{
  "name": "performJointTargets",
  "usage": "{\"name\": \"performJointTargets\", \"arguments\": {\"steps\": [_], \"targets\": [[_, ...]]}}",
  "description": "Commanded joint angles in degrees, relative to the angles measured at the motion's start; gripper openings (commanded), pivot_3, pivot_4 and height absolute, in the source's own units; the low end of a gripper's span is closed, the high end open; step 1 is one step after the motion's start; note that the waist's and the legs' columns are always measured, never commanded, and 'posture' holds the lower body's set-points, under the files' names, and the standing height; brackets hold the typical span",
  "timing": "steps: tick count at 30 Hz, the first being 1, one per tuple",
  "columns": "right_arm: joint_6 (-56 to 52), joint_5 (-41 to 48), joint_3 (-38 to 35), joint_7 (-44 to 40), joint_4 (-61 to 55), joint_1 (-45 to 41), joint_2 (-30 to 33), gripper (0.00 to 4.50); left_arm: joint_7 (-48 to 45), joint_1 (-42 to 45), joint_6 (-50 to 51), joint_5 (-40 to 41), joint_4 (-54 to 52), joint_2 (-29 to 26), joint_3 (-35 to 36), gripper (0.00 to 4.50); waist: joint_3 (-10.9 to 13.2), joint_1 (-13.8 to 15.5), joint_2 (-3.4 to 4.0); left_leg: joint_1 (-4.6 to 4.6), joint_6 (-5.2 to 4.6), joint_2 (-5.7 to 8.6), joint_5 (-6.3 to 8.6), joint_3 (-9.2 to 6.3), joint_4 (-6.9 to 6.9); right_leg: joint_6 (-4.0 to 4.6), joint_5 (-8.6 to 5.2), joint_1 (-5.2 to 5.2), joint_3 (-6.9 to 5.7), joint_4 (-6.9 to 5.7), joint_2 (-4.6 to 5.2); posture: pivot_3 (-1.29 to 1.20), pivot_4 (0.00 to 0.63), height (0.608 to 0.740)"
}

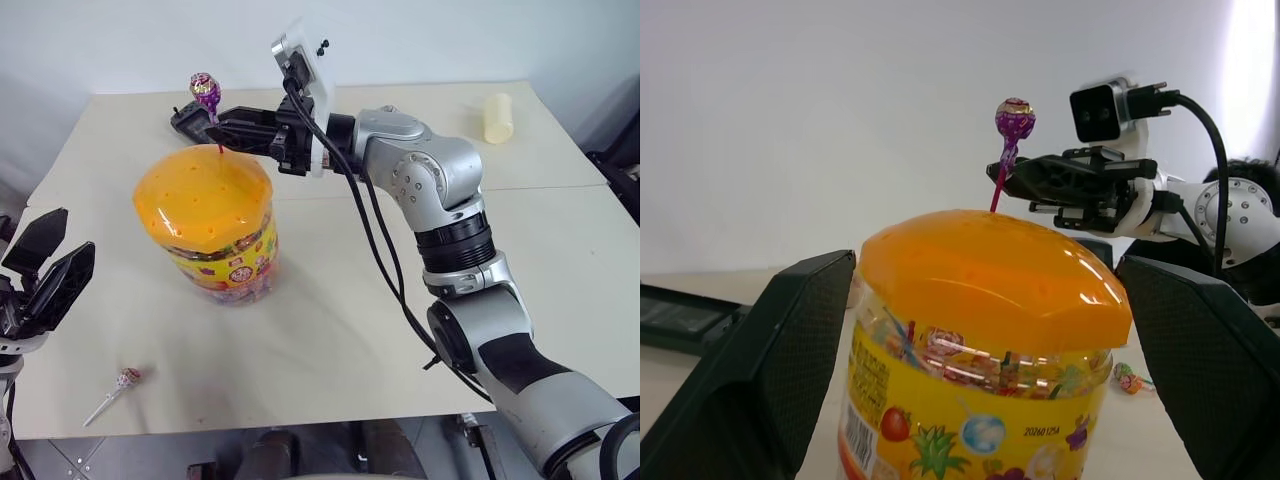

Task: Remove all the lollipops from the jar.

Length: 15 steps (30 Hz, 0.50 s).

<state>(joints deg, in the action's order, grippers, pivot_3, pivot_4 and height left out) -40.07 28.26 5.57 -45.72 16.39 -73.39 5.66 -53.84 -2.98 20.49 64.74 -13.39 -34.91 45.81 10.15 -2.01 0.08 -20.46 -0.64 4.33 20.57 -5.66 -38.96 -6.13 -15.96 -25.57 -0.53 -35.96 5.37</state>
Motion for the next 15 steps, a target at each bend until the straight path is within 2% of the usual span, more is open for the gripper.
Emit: {"name": "performJointTargets", "arguments": {"steps": [1, 5, 10, 12, 14, 15], "targets": [[6.0, 1.7, -4.2, -1.7, -0.4, -1.5, -0.7, 0.07, -0.6, 2.1, -0.4, 0.4, -2.4, -1.7, -0.8, 4.50, 0.0, 0.0, 0.00, 0.00, 0.00, 0.00, 0.00, 0.00, -0.01, 0.00, 0.00, 0.00, 0.00, -0.01, 0.00, 0.00, 0.150, 0.740], [11.8, 4.1, -10.2, -3.1, 1.5, -2.3, 0.9, 0.07, -1.7, 3.4, 0.2, 0.1, -3.6, -2.9, -2.9, 4.50, 0.0, 0.0, 0.00, 0.00, 0.00, 0.02, 0.00, 0.00, -0.02, 0.00, 0.00, 0.03, 0.00, 0.00, 0.01, 0.00, 0.150, 0.740], [9.2, 6.2, -14.8, -6.9, -0.1, -0.8, 11.5, 0.07, -6.6, 2.6, 2.0, -1.0, -6.0, -6.5, -6.6, 4.50, 0.0, 0.4, 0.00, -0.02, -0.01, 0.03, 0.01, -0.03, -0.02, 0.00, 0.00, 0.05, -0.01, 0.04, 0.04, 0.00, 0.150, 0.740], [6.9, 3.5, -13.3, -9.9, -1.5, 1.8, 19.9, 0.07, -9.2, 2.0, 2.7, -2.1, -6.9, -8.3, -8.5, 4.50, 0.0, 0.4, 0.00, -0.04, -0.03, 0.04, 0.02, -0.03, 0.00, 0.00, 0.00, 0.05, 0.00, 0.07, 0.04, 0.00, 0.150, 0.740], [4.6, -3.1, -9.6, -13.6, -1.9, 7.3, 33.5, 0.07, -13.2, 0.7, 2.8, -4.9, -7.1, -10.8, -11.0, 4.50, 0.0, 0.6, 0.00, -0.04, -0.04, 0.02, 0.02, -0.03, 0.05, 0.01, -0.01, 0.05, -0.01, 0.12, 0.04, 0.00, 0.150, 0.740], [4.2, -5.4, -8.3, -14.2, -1.9, 9.5, 38.0, 0.07, -14.3, 0.4, 2.7, -5.5, -6.9, -11.4, -11.5, 4.50, 0.0, 1.0, -0.01, -0.07, -0.06, 0.03, 0.03, -0.05, 0.05, 0.02, -0.01, 0.05, -0.03, 0.13, 0.05, 0.00, 0.150, 0.740]]}}
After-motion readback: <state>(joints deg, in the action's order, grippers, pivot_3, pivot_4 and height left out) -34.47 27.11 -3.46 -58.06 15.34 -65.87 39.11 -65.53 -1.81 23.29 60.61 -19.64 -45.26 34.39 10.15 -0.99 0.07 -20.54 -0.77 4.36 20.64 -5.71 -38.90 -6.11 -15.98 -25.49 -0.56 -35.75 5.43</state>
